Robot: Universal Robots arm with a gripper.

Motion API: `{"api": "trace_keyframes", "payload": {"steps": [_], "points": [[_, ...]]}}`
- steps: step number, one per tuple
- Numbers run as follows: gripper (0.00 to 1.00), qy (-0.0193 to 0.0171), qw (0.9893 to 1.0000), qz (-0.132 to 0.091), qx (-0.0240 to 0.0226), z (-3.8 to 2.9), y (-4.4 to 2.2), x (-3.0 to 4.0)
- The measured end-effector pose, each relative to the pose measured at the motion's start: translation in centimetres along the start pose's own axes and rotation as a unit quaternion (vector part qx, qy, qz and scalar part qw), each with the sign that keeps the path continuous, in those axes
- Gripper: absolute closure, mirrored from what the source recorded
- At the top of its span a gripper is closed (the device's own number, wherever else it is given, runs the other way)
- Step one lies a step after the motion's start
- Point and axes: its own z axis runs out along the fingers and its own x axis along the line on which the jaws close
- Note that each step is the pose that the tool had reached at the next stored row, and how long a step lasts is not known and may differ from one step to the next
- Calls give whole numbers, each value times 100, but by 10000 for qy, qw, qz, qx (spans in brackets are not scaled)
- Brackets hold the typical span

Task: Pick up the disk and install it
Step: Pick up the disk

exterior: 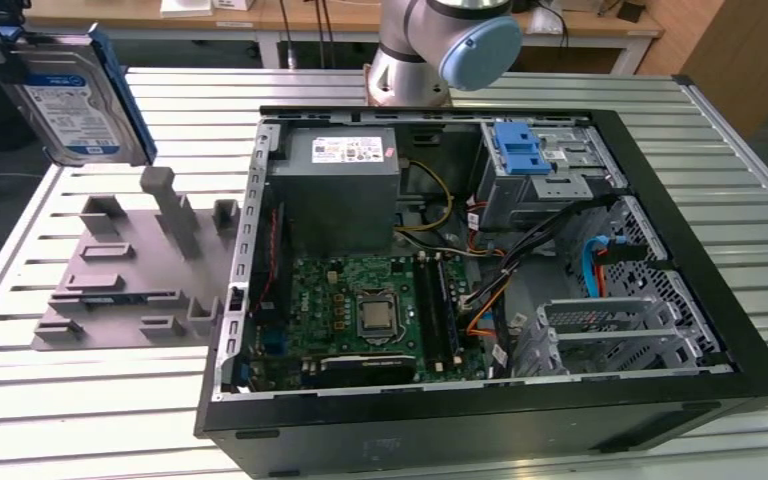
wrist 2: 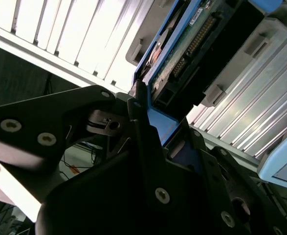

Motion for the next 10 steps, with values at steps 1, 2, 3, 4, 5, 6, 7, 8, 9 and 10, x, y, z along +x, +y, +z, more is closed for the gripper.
{"api": "trace_keyframes", "payload": {"steps": [1,2,3,4,5,6,7,8,9,10], "points": [[64,0,10000,0,0,-7,0,0],[64,0,10000,0,0,-15,0,0],[64,0,10000,0,0,-23,0,0],[64,0,10000,0,0,-30,1,0],[64,0,10000,0,1,-37,1,0],[64,0,10000,0,0,-44,0,-1],[64,0,10000,0,0,-52,0,-1],[64,0,10000,0,0,-59,1,-1],[64,0,10000,0,0,-66,1,-1],[64,0,10000,0,0,-74,1,-1]]}}
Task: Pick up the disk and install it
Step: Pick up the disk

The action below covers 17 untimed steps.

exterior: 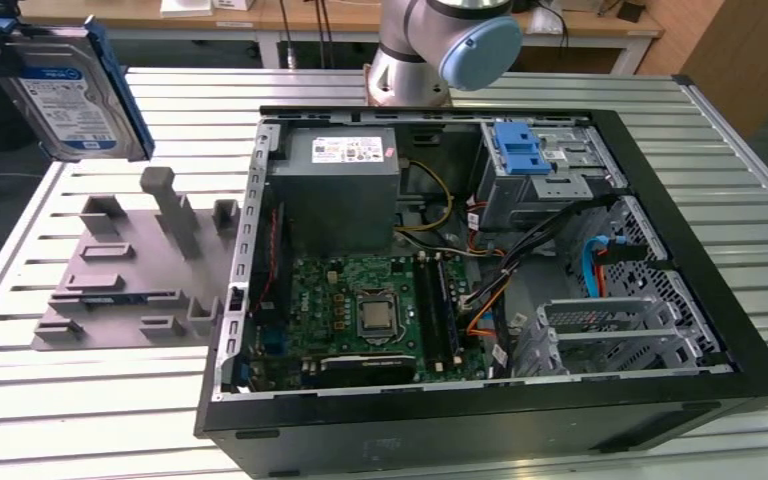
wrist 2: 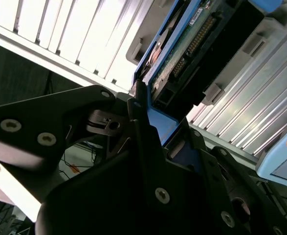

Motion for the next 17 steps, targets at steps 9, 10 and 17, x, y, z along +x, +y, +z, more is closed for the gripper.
{"api": "trace_keyframes", "payload": {"steps": [9,10,17], "points": [[64,0,10000,0,0,-67,1,-1],[64,0,10000,0,0,-75,1,-1],[64,0,10000,0,0,-132,2,-2]]}}
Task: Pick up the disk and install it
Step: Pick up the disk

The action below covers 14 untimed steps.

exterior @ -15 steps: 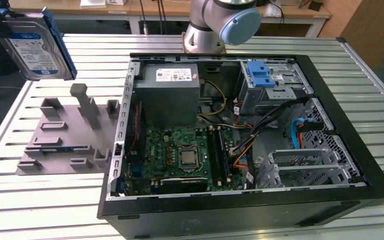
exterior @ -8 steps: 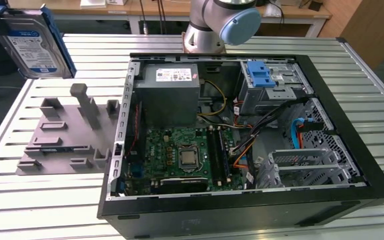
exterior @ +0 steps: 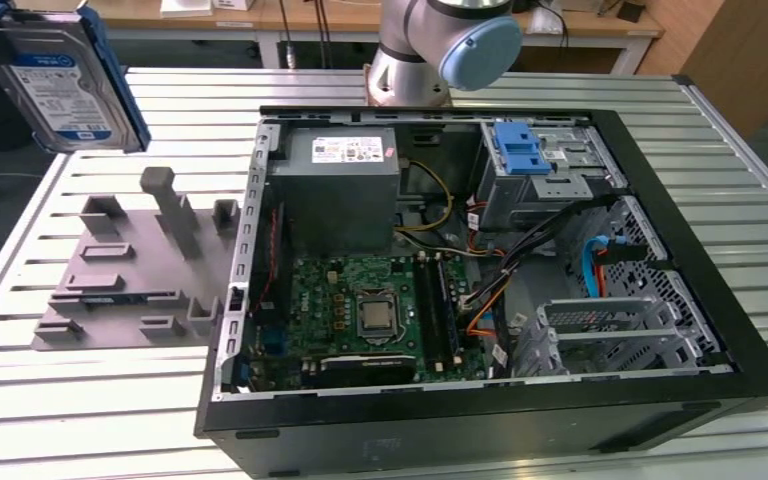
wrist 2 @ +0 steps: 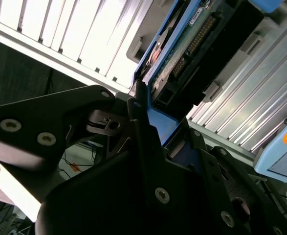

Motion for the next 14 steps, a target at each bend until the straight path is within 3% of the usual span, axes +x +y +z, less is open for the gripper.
{"api": "trace_keyframes", "payload": {"steps": [14], "points": [[64,0,10000,0,0,-110,1,-1]]}}
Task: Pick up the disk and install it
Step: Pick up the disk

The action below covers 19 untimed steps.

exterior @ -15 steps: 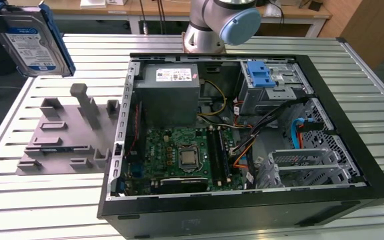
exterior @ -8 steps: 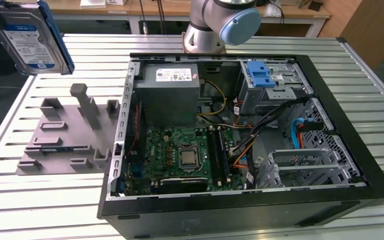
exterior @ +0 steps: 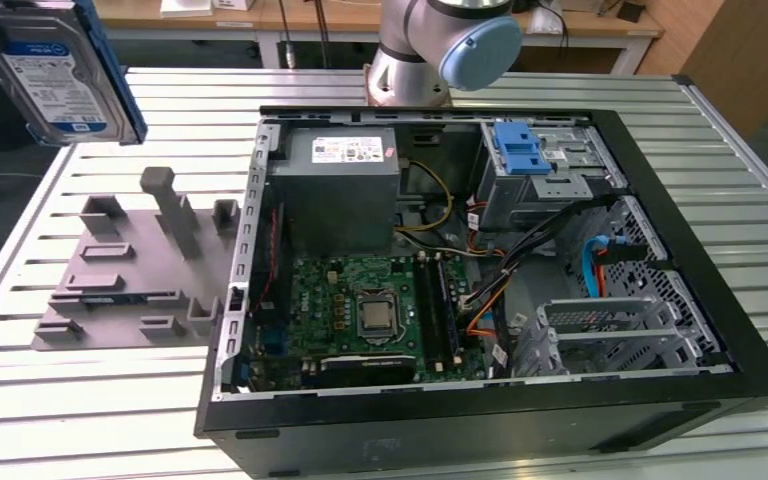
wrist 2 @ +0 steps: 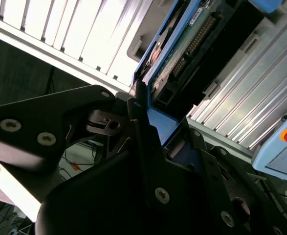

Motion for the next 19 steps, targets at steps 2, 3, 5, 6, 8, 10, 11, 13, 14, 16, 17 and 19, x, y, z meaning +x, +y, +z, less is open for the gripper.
{"api": "trace_keyframes", "payload": {"steps": [2,3,5,6,8,10,11,13,14,16,17,19], "points": [[64,0,10000,0,0,-16,0,0],[64,0,10000,0,0,-24,0,0],[64,0,10000,0,0,-39,1,0],[64,0,10000,0,0,-47,0,-1],[64,0,10000,0,0,-61,1,-1],[64,0,10000,0,0,-76,1,-1],[64,0,10000,0,1,-81,1,-1],[64,0,10000,0,1,-93,1,-1],[64,0,10000,0,1,-99,1,-1],[64,0,10000,0,0,-115,1,-2],[64,0,10000,0,1,-121,1,-2],[64,0,10000,0,1,-135,1,-2]]}}
